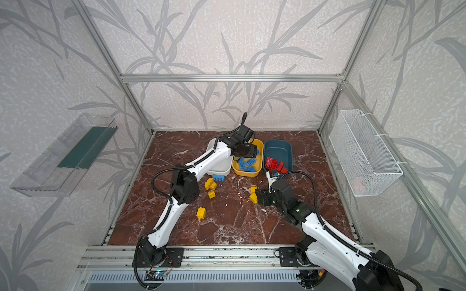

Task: Sort the legos into containers by color
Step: 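Carry the blue brick with the left gripper and drop it into the yellow bin, then move the right gripper to the blue brick against the white bin while the left withdraws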

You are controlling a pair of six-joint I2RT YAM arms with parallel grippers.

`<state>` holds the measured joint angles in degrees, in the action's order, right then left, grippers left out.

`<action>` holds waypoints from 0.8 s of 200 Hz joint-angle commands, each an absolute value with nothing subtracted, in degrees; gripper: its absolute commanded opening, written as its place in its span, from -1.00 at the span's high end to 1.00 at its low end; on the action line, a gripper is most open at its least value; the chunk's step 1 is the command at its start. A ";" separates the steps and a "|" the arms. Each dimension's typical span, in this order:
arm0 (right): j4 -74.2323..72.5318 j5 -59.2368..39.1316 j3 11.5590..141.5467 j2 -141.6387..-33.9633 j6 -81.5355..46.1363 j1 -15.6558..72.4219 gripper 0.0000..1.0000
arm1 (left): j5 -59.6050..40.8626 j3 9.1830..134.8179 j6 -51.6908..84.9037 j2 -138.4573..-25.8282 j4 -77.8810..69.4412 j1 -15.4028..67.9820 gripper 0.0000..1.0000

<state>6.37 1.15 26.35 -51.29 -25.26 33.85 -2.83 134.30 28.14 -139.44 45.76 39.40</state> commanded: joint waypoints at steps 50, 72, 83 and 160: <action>8.03 9.48 29.13 -52.26 -24.77 40.49 -0.55 | 3.77 111.96 28.89 -120.42 35.72 40.00 -0.67; 8.32 17.08 31.05 -54.94 -25.97 45.71 -0.64 | 5.94 101.92 30.16 -113.67 31.40 39.99 -0.67; 7.25 17.83 31.84 -56.34 -27.28 47.11 -0.65 | 7.01 97.26 31.14 -110.24 30.14 39.91 -0.66; 3.87 30.32 46.53 -80.78 -37.96 60.73 -0.82 | 17.52 69.38 36.34 -79.80 31.93 39.82 -0.66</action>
